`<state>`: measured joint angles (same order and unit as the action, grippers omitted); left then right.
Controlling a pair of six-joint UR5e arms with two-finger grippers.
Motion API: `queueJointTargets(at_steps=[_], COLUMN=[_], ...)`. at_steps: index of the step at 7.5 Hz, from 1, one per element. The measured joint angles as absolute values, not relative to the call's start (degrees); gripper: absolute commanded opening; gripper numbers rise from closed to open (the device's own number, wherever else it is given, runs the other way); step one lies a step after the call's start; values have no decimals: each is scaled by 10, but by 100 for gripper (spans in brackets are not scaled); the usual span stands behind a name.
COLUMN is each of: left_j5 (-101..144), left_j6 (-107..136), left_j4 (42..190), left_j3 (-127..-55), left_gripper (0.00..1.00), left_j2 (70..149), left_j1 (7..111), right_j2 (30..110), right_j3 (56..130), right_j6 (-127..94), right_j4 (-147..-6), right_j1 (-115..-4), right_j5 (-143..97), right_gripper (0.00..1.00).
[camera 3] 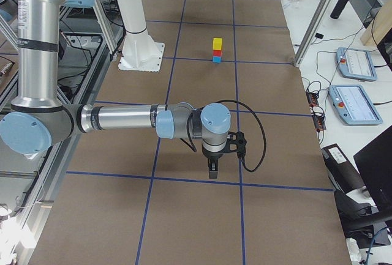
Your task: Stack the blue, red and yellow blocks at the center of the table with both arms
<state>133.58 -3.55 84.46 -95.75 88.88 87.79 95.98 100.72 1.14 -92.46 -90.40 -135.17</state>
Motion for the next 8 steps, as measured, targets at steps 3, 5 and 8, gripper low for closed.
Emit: queueJointTargets(at_steps=[3,5,8], left_j5=[1336,1336,1336], left_j6=[-36,-35,-34], left_j4=[845,845,845], left_j3=[-958,-958,-957], left_gripper=[100,100,100], left_j2=[890,891,892], left_j1=[888,889,890], right_j2=[960,960,960], right_j3=[1007,1008,1007], right_j6=[11,11,11], right_j4=[-925,-925,-925], right_j1=[-904,-904,-904], right_j5=[-1352,-1354,-1354], right_gripper=[99,99,99])
